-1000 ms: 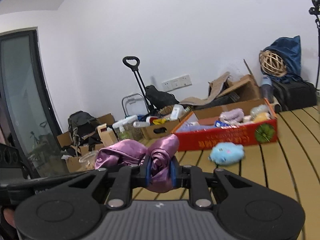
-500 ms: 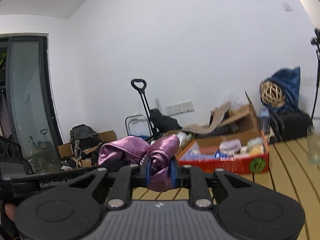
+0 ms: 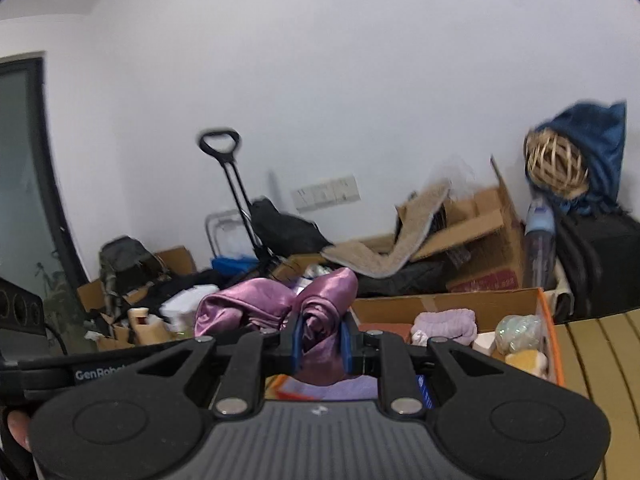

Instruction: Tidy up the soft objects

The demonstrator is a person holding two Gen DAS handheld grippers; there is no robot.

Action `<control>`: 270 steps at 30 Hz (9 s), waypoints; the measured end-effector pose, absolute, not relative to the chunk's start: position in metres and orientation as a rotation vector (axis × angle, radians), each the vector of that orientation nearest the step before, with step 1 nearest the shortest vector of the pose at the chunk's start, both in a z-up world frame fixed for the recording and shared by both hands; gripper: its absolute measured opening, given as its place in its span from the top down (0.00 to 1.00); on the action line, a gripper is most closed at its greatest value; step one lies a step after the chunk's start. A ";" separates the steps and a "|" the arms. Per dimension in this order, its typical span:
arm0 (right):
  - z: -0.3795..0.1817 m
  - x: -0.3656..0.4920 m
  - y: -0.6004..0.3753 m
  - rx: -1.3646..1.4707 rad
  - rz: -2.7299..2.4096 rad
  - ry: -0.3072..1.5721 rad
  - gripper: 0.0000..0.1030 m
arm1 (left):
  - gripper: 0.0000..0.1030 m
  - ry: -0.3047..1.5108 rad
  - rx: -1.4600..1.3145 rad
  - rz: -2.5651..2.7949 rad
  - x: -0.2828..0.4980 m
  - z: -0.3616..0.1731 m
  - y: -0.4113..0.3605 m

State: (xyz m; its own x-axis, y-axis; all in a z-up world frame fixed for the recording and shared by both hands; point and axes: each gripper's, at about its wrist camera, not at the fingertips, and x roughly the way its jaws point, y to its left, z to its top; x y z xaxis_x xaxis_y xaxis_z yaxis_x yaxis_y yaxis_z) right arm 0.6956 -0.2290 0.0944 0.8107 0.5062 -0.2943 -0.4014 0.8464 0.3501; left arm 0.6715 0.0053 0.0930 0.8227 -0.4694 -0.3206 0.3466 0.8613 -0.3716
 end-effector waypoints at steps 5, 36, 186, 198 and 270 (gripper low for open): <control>0.053 0.793 -0.219 0.316 0.429 0.499 0.82 | 0.87 0.517 -0.296 -0.376 0.766 0.056 -0.001; 0.116 0.699 -0.238 0.111 0.377 0.478 0.43 | 0.45 0.427 -0.038 -0.249 0.628 0.122 -0.003; 0.097 0.731 -0.303 0.124 0.257 0.629 0.66 | 0.46 0.580 0.012 -0.272 0.685 0.101 -0.020; 0.106 0.609 -0.278 0.050 0.186 0.326 0.18 | 0.13 0.297 0.037 -0.059 0.583 0.114 -0.013; 0.030 0.031 -0.215 -0.009 0.280 0.164 0.02 | 0.00 0.103 0.040 -0.026 -0.006 0.053 0.021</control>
State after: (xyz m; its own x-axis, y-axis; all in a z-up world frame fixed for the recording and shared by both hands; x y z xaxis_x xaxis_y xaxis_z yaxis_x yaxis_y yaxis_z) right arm 0.0312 -0.2152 0.0301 0.9478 0.2743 -0.1627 -0.2758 0.9611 0.0135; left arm -0.0055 0.0210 0.0528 0.9943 -0.0243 -0.1034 0.0284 0.9988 0.0390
